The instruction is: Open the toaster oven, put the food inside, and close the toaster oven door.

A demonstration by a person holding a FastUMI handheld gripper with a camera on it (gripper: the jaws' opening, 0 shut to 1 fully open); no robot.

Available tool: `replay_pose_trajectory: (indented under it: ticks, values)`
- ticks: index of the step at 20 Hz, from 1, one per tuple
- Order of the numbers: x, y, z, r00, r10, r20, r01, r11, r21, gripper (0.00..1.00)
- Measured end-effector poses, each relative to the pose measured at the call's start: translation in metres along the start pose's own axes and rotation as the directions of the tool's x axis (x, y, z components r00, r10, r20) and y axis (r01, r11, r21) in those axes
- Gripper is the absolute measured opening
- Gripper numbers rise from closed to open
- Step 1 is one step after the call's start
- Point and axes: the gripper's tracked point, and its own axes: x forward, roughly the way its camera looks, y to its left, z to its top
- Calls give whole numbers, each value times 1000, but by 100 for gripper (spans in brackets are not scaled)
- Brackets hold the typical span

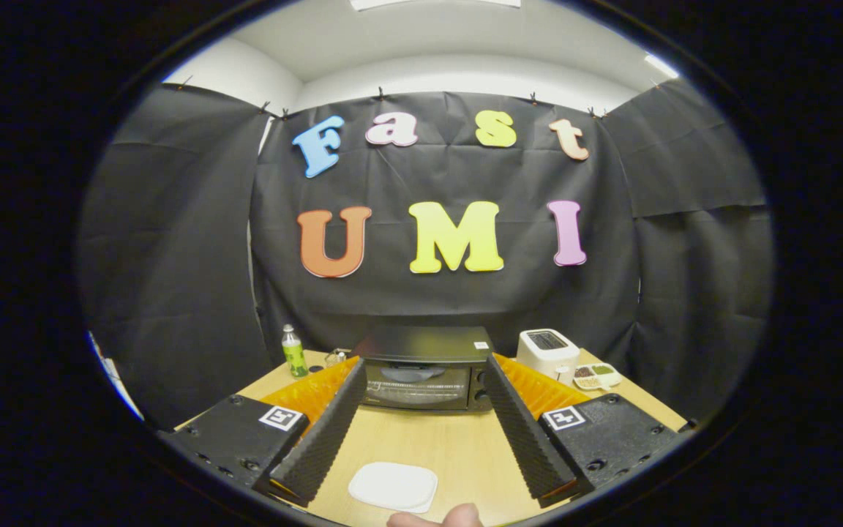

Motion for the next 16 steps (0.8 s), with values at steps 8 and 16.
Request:
replay_pose_trajectory:
  ticks: [8, 16]
  values:
    - [-56, 13, -35, 1000, -8, 23, 8, 1000, 14, 100]
    - [-70, 12, -48, 999, -27, 25, 26, 1000, 14, 100]
